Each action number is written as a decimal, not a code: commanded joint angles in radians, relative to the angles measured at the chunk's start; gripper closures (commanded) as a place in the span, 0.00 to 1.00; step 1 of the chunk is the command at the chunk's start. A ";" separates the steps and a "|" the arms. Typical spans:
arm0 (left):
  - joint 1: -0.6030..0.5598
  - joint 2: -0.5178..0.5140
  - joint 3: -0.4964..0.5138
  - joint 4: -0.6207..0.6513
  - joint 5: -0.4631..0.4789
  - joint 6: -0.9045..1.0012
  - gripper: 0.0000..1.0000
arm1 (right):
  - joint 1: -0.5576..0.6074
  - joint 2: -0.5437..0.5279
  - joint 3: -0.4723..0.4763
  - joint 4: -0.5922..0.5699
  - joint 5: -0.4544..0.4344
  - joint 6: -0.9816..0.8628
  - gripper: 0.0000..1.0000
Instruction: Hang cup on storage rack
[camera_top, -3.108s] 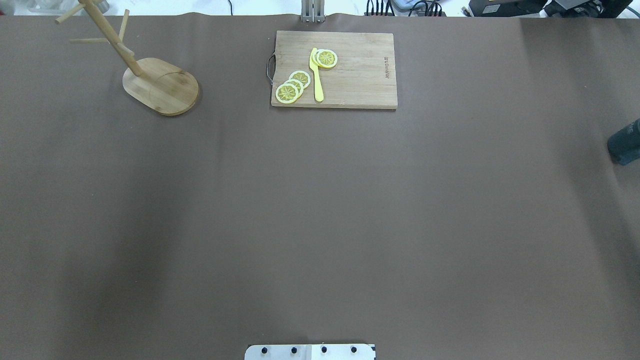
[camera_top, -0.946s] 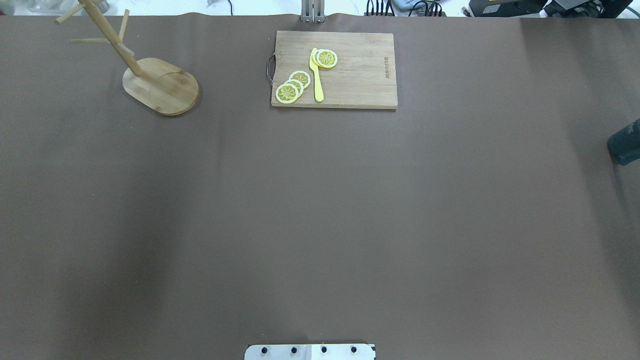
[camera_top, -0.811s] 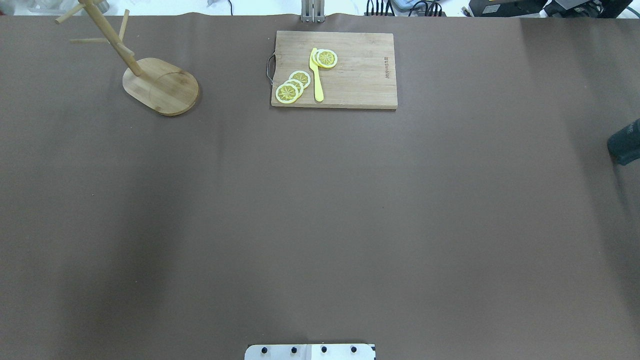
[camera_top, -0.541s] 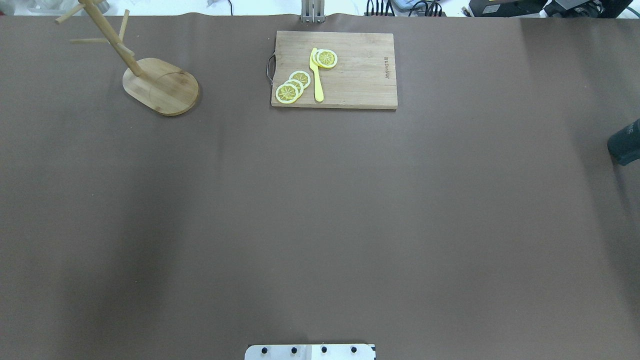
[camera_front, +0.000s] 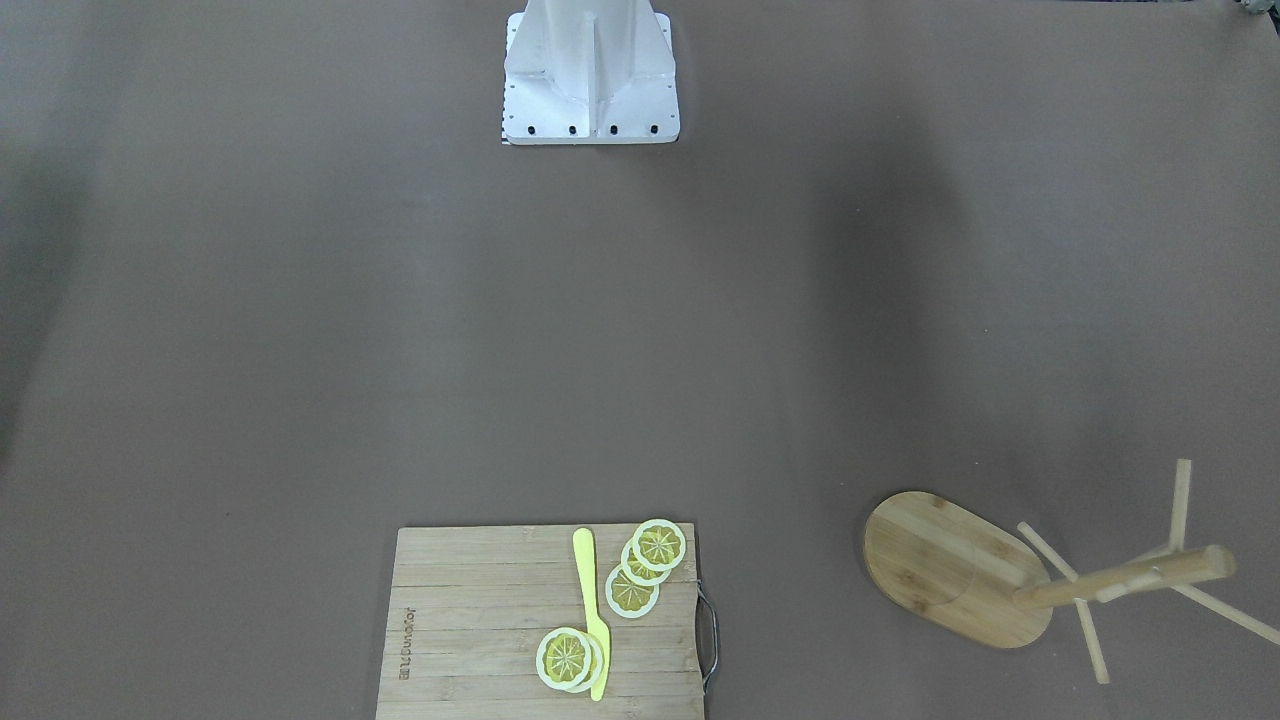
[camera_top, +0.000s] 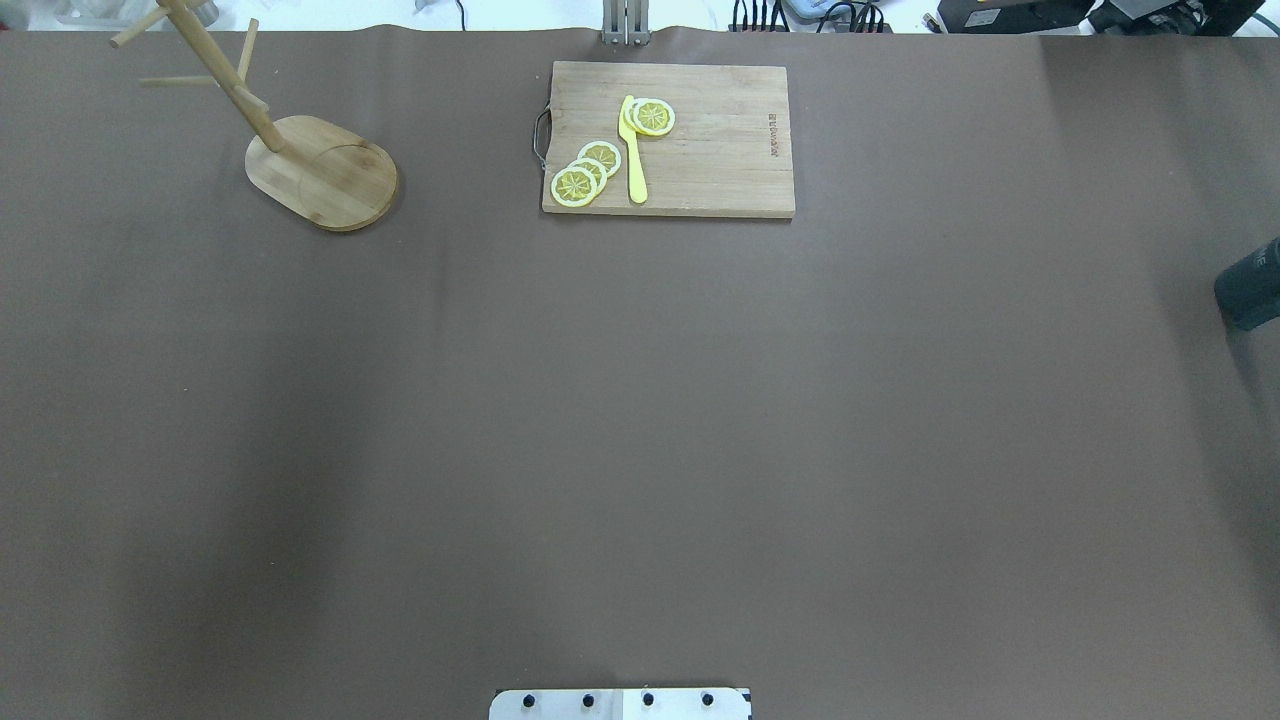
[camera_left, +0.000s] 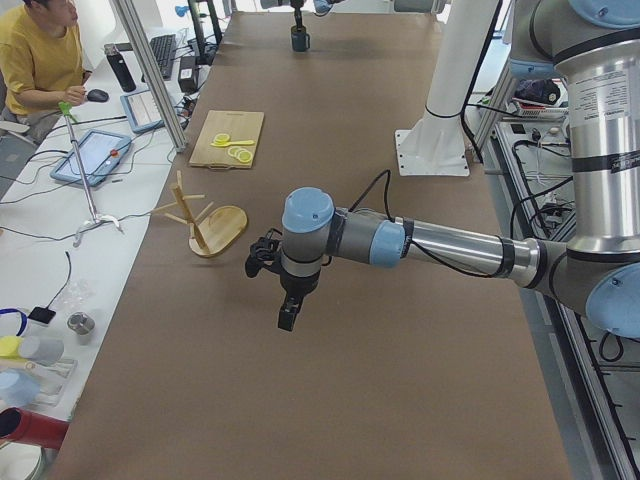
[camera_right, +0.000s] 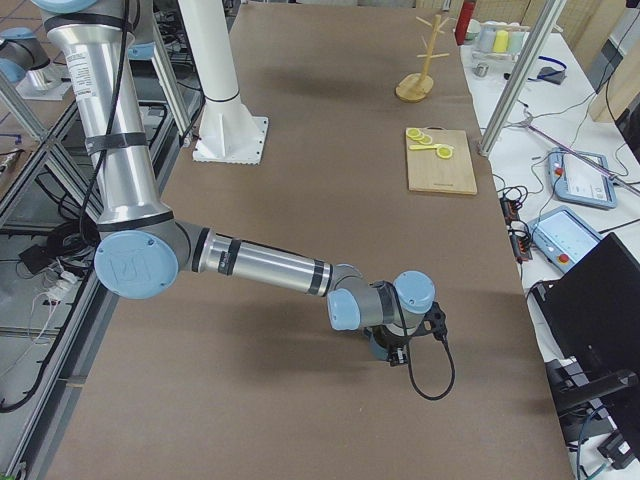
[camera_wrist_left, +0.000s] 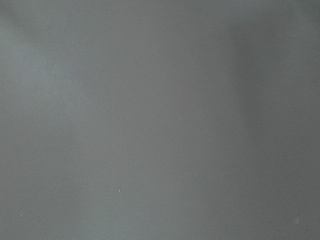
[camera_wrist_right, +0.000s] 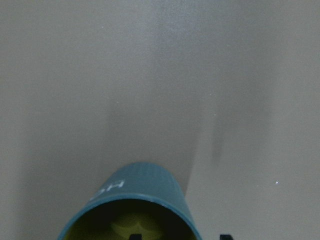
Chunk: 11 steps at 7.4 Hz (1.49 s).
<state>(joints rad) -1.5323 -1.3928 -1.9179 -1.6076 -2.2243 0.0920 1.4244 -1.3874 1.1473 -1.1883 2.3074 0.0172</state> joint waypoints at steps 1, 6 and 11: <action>0.001 -0.002 0.000 0.000 0.000 0.000 0.02 | -0.016 0.005 0.011 0.001 0.001 0.004 1.00; 0.001 -0.006 -0.001 0.000 -0.002 0.000 0.02 | -0.219 0.033 0.341 -0.014 0.073 0.484 1.00; 0.004 -0.057 0.052 -0.002 -0.002 -0.002 0.02 | -0.712 0.388 0.563 -0.199 -0.172 1.219 1.00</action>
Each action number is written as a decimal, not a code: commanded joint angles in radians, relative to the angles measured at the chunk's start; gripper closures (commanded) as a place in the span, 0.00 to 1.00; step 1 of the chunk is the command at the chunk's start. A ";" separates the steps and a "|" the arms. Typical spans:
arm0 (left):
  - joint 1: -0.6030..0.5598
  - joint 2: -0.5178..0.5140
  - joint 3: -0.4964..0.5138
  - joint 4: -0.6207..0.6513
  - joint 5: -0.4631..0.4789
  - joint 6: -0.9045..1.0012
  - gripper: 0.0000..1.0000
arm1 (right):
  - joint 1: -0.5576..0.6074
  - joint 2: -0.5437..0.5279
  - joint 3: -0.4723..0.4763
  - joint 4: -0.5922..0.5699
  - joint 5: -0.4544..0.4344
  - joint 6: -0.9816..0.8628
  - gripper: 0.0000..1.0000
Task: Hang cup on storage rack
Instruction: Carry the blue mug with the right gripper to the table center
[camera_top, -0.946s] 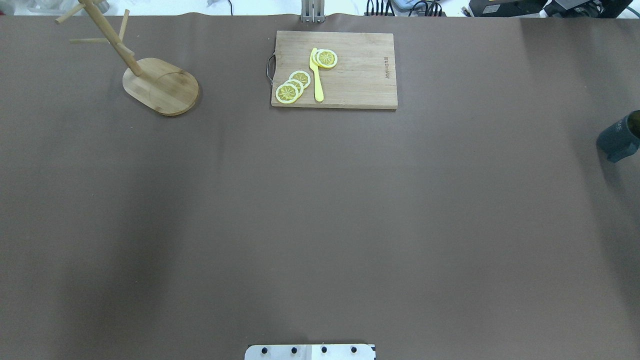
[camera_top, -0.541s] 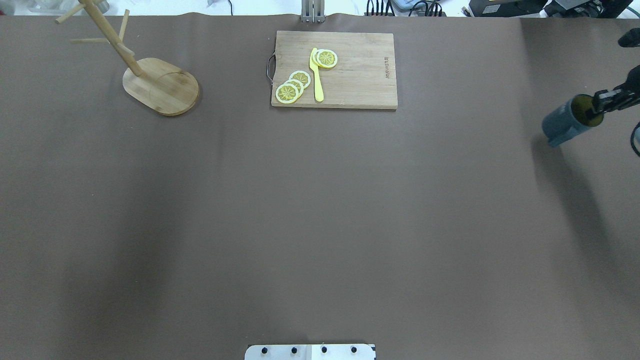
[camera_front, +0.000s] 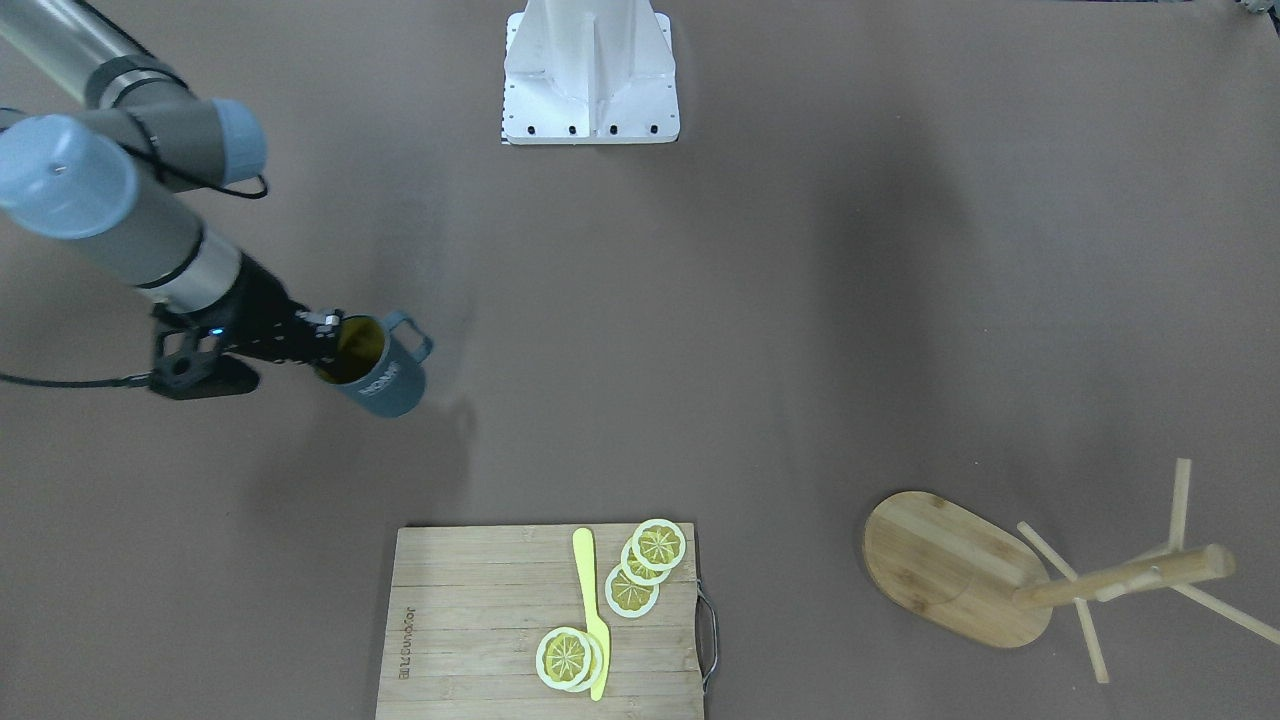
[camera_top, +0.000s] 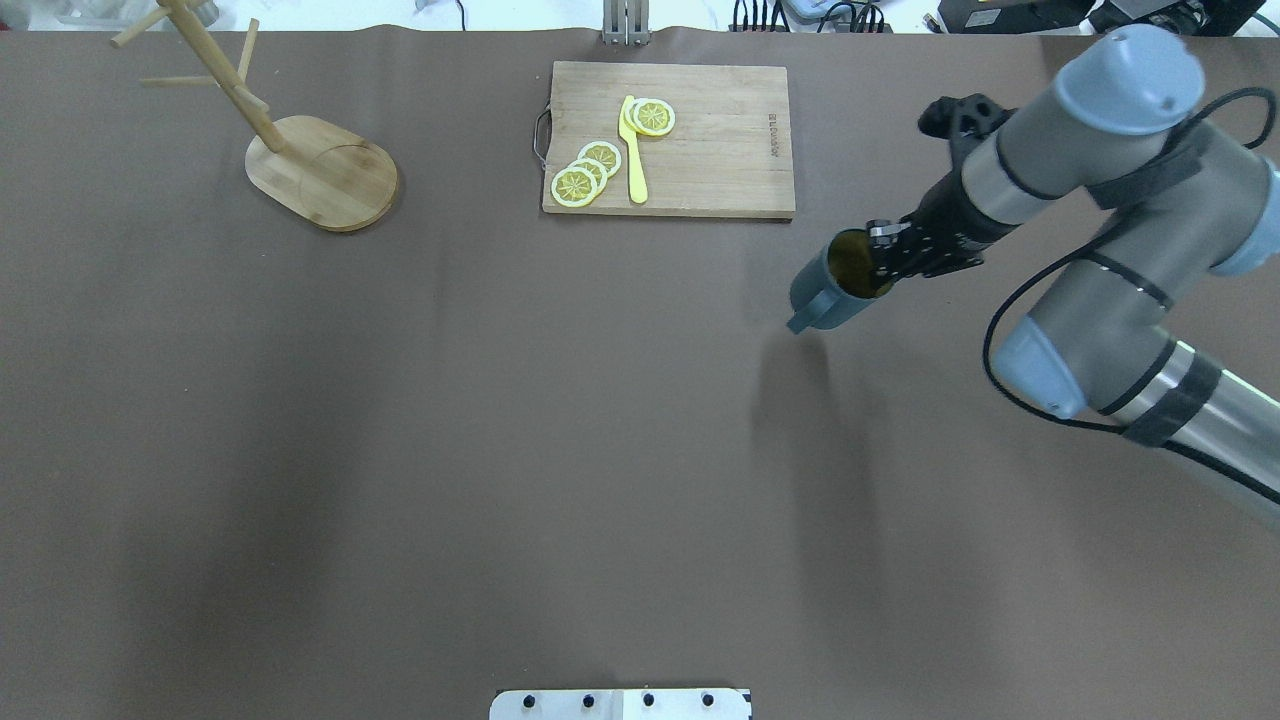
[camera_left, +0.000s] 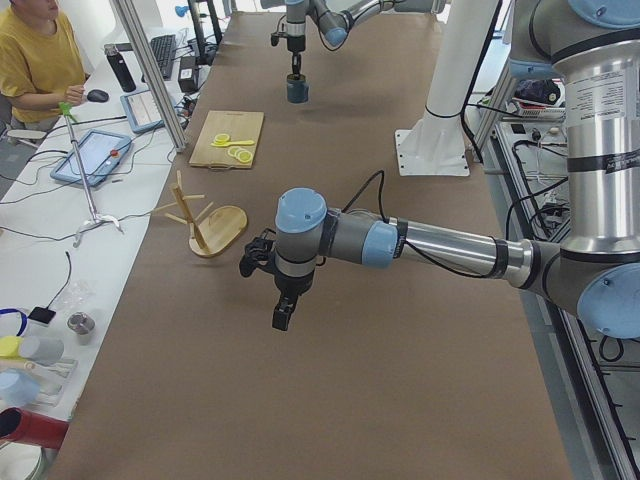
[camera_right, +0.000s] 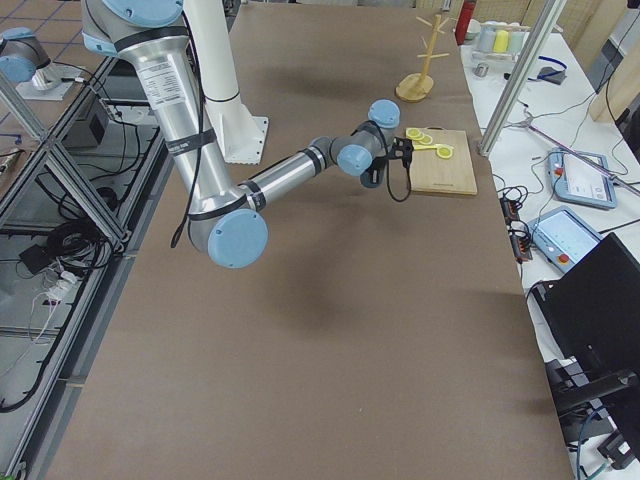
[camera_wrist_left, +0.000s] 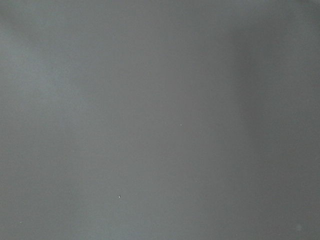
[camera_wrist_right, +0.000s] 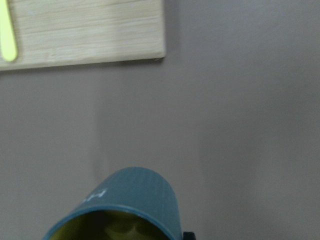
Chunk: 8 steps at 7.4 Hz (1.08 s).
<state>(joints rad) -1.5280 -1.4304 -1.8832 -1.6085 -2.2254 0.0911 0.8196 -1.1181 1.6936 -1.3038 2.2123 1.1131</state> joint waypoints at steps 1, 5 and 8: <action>0.002 -0.031 0.030 -0.002 0.000 -0.001 0.02 | -0.172 0.157 0.014 -0.095 -0.121 0.204 1.00; 0.002 -0.045 0.029 -0.002 0.000 -0.001 0.02 | -0.324 0.288 -0.071 -0.155 -0.259 0.439 1.00; 0.002 -0.044 0.021 -0.025 -0.003 0.003 0.02 | -0.350 0.288 -0.084 -0.175 -0.282 0.439 0.52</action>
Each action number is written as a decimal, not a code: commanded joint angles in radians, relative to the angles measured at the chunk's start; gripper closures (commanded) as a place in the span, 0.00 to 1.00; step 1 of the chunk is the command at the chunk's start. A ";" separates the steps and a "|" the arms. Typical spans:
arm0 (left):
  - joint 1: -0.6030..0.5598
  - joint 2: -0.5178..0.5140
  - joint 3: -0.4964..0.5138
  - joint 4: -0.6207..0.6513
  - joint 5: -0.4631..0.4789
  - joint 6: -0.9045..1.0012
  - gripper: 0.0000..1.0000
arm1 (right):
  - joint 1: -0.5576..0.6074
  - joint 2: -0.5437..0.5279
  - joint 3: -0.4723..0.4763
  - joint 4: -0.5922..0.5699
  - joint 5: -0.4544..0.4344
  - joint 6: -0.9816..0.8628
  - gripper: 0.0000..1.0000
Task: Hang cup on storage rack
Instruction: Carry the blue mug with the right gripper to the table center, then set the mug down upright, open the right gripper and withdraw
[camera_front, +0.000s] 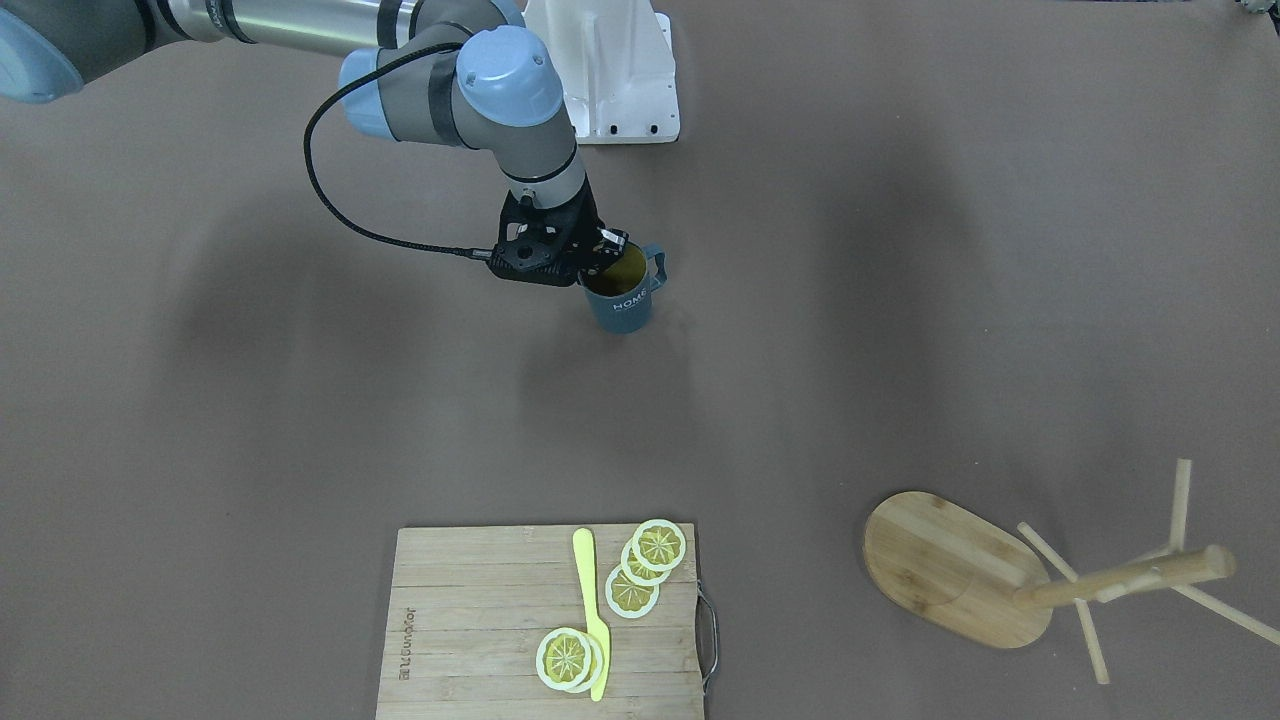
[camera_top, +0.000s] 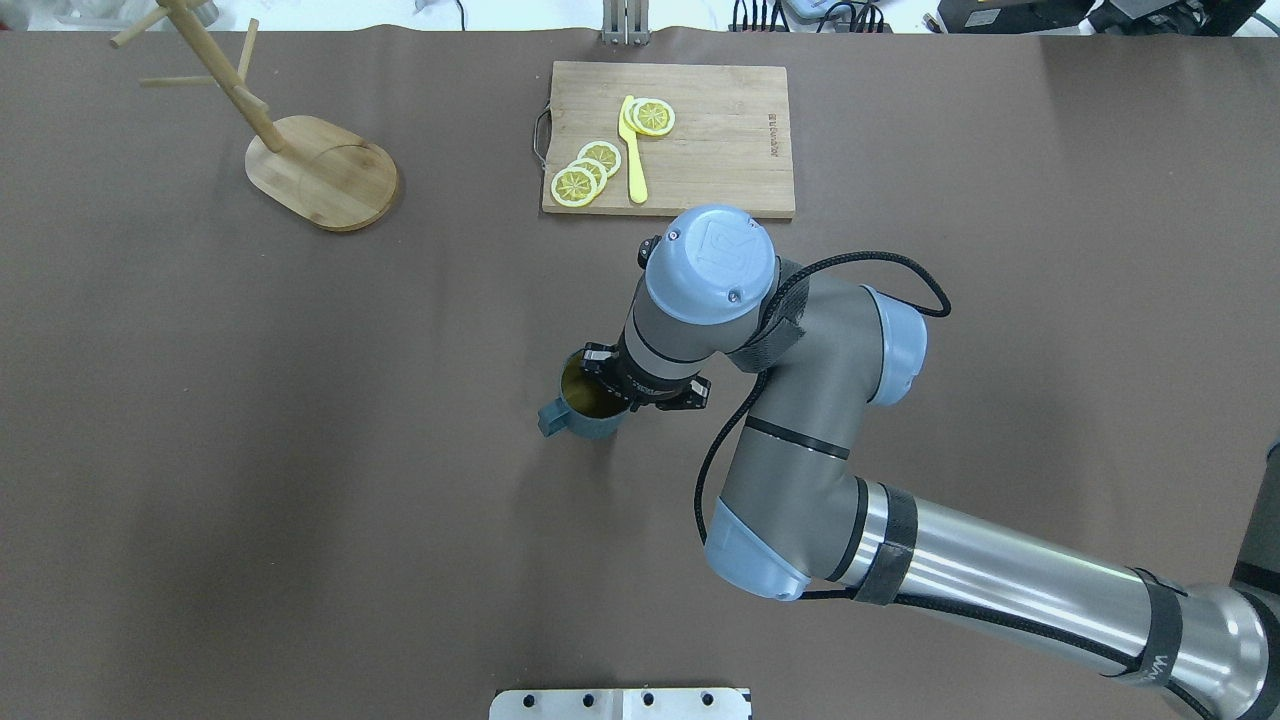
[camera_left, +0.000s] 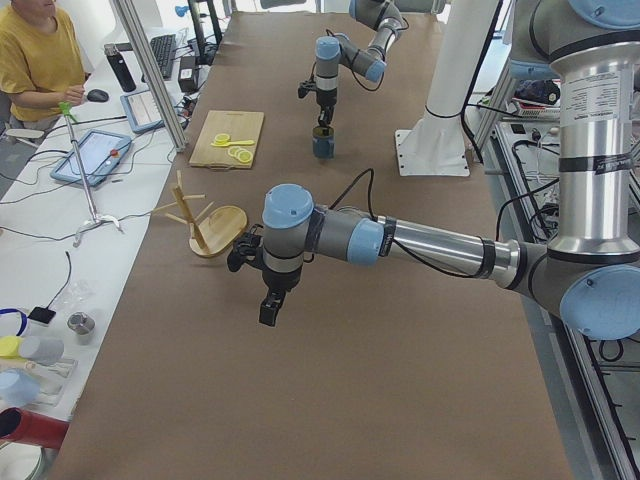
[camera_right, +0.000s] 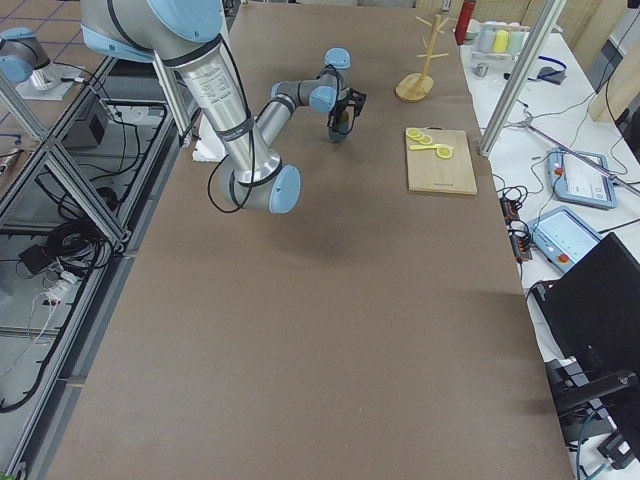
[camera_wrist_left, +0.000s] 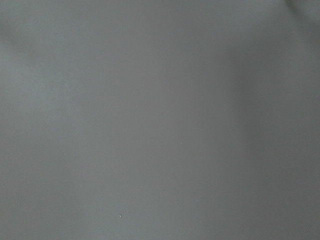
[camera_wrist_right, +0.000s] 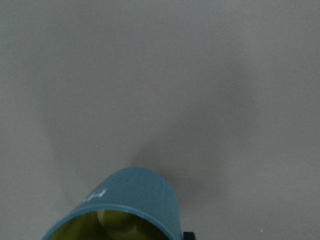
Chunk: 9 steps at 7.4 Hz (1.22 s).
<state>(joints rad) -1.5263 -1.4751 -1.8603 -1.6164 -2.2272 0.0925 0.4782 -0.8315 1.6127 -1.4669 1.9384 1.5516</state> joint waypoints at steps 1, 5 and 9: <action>0.000 0.007 -0.002 -0.051 -0.034 0.001 0.02 | -0.009 0.000 0.001 -0.013 -0.012 0.001 0.01; 0.003 0.016 0.016 -0.173 -0.235 -0.063 0.02 | 0.161 -0.070 0.119 -0.013 0.129 -0.033 0.00; 0.234 -0.060 0.007 -0.550 -0.177 -0.362 0.03 | 0.437 -0.356 0.170 -0.009 0.216 -0.447 0.00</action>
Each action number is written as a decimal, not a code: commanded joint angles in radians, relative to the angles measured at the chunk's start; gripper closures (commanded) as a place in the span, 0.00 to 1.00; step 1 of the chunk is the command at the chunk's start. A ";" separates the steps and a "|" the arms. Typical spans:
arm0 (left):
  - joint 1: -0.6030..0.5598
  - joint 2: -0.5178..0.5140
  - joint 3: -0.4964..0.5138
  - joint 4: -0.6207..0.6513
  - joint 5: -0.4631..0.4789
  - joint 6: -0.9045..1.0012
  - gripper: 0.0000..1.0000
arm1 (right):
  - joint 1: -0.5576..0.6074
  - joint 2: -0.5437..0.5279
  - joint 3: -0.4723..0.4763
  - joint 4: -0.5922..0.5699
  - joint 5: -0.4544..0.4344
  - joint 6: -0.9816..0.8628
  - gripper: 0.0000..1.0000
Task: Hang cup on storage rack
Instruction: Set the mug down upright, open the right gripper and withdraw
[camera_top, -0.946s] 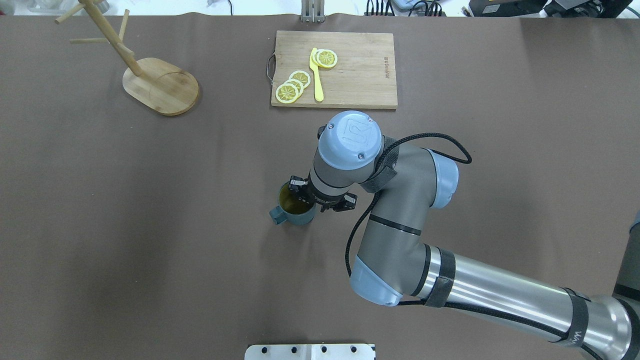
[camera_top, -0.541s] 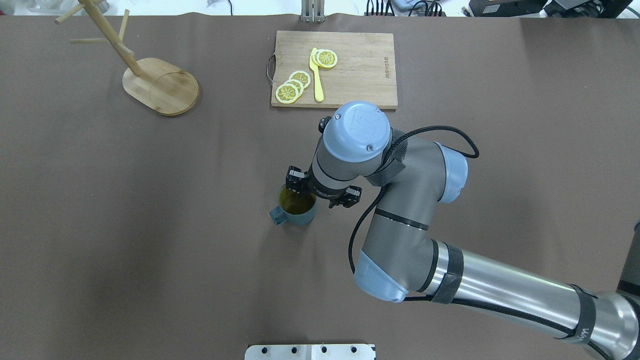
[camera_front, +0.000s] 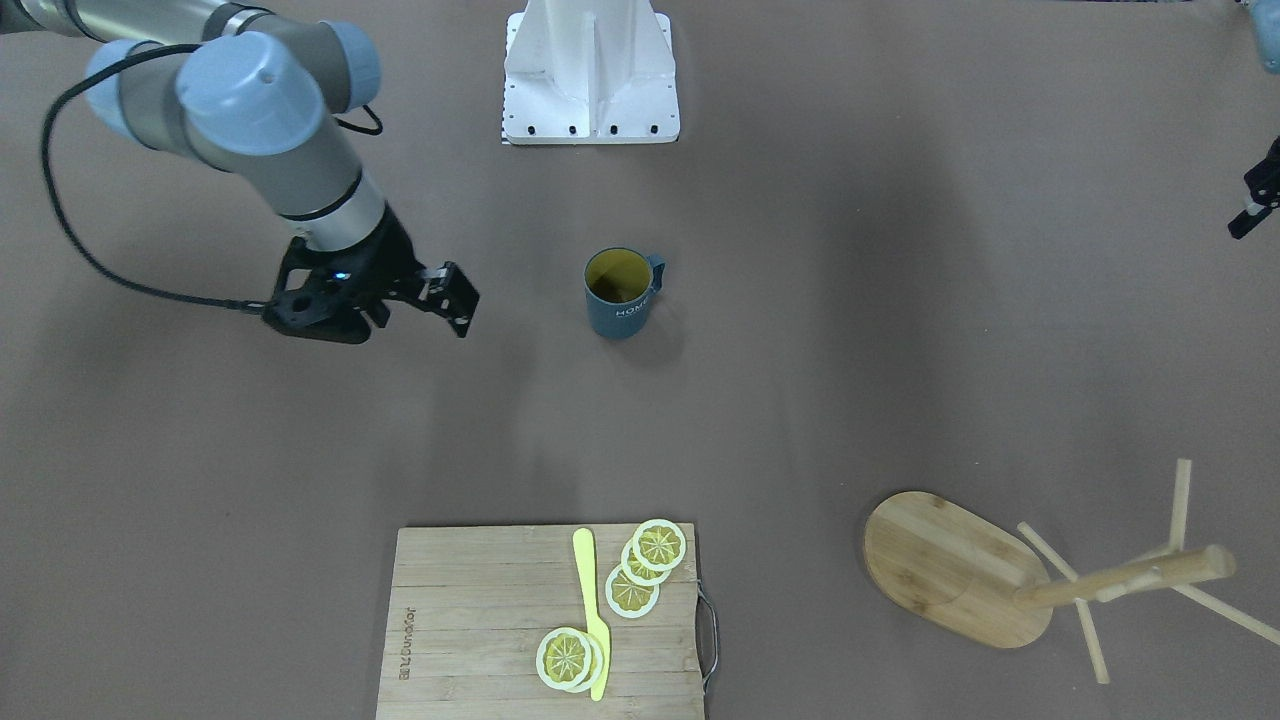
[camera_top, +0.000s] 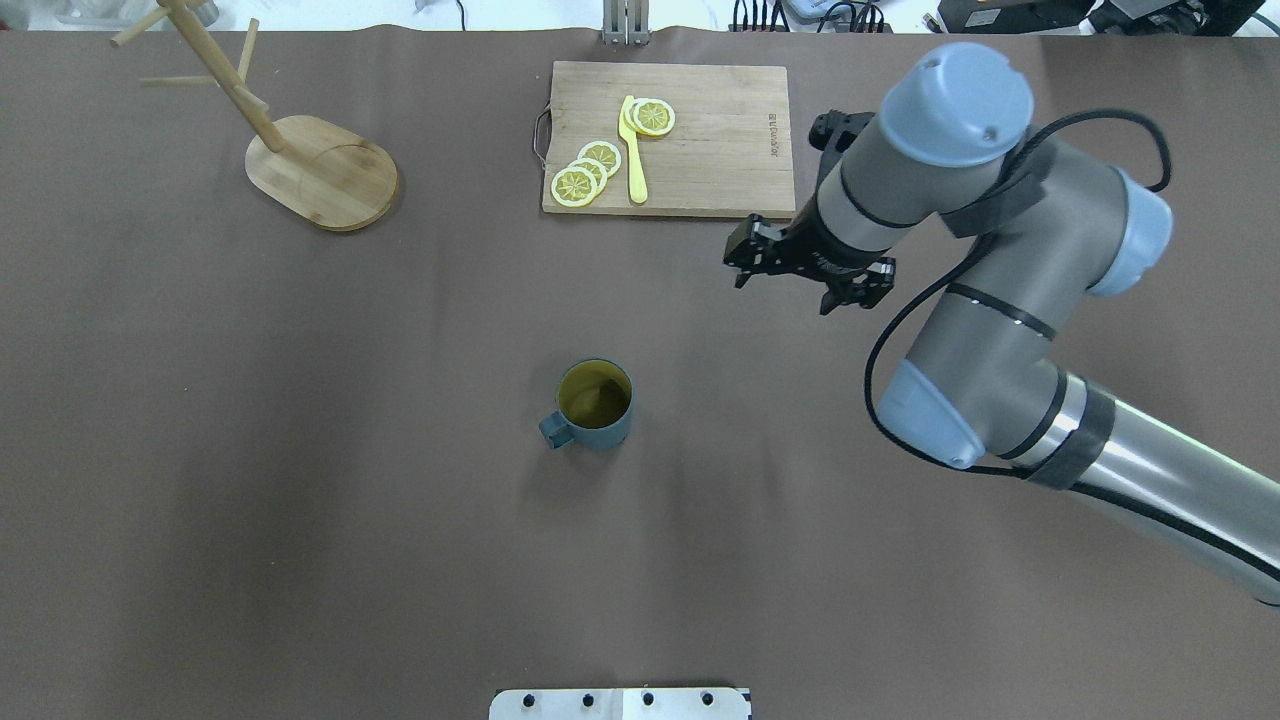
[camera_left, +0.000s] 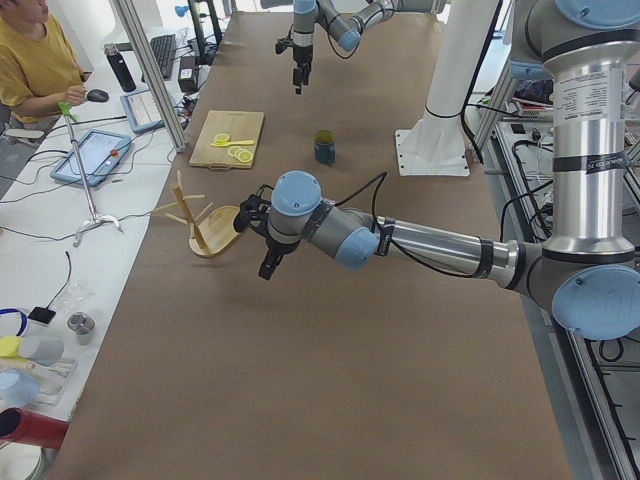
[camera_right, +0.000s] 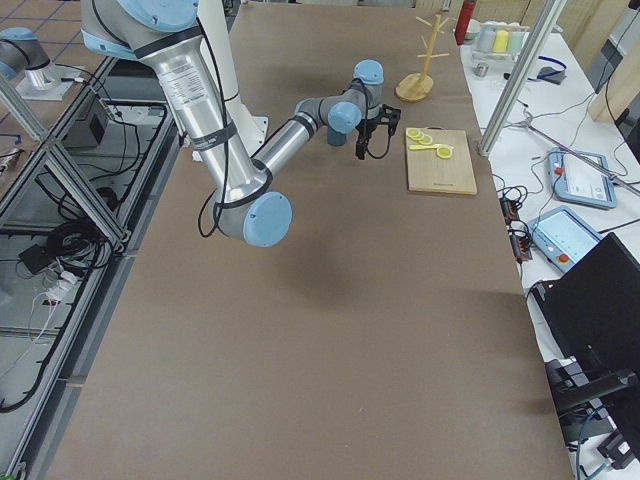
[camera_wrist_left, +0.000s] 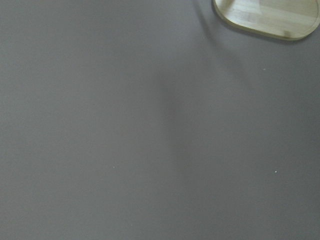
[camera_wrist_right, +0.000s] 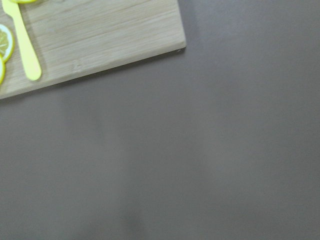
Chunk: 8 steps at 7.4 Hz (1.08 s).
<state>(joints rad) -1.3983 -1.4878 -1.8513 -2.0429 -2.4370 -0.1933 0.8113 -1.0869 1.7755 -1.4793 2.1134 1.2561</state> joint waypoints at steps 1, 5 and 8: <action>0.233 -0.092 -0.005 -0.222 0.056 -0.169 0.02 | 0.203 -0.196 0.002 0.010 0.072 -0.282 0.00; 0.742 -0.353 0.015 -0.358 0.535 -0.362 0.03 | 0.570 -0.314 -0.241 0.008 0.224 -0.917 0.00; 0.924 -0.341 0.050 -0.492 0.666 -0.354 0.11 | 0.652 -0.294 -0.364 0.011 0.220 -1.139 0.00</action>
<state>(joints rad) -0.5574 -1.8326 -1.8192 -2.4684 -1.8359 -0.5497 1.4400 -1.3847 1.4415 -1.4688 2.3331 0.1759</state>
